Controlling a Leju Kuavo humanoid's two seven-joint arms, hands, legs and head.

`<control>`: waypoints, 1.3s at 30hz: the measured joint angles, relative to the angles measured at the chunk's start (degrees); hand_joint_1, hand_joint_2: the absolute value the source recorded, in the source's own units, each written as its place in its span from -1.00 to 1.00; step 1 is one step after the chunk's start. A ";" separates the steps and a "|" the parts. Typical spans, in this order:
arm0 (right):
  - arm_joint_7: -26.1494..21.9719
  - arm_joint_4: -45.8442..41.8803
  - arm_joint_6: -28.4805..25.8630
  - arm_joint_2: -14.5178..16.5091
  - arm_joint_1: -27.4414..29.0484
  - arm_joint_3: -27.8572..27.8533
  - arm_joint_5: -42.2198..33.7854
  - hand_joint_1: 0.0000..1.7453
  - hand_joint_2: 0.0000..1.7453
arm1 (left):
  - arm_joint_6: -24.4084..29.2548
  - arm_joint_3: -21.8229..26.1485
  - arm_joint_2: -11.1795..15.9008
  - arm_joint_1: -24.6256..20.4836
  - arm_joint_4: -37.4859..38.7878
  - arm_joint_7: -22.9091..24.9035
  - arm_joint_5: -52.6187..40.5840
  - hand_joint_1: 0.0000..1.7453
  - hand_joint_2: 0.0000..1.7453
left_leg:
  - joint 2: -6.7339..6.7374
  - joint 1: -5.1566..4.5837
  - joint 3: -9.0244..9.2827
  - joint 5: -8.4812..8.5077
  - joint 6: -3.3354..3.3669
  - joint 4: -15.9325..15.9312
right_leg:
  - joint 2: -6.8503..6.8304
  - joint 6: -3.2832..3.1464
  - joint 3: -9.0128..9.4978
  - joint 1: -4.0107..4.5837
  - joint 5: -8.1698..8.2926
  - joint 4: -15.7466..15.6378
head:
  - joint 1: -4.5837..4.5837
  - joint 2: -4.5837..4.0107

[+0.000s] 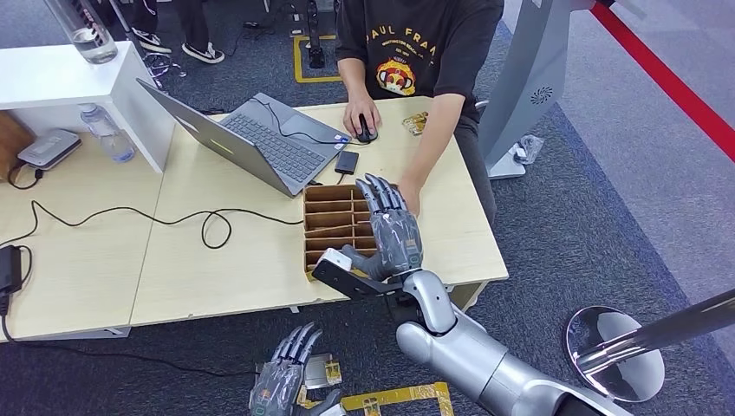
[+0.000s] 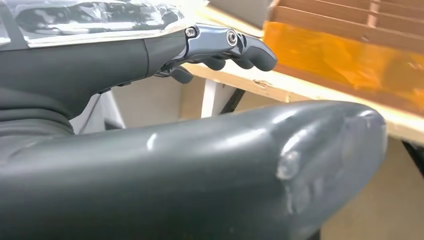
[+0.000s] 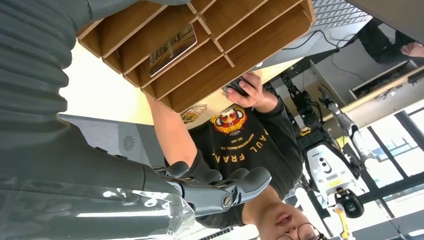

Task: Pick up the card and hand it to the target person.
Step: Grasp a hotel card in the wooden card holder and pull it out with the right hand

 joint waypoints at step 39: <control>2.74 -1.61 0.14 -2.05 1.29 -0.11 1.08 -0.90 1.00 | -7.61 17.99 -8.49 -1.68 12.49 -5.65 69.96 -1.00 -1.00 | 0.00 0.00 -0.02 -0.01 0.01 0.00 | 0.00 0.00 -0.01 0.00 0.00 -0.01 | 0.00 0.00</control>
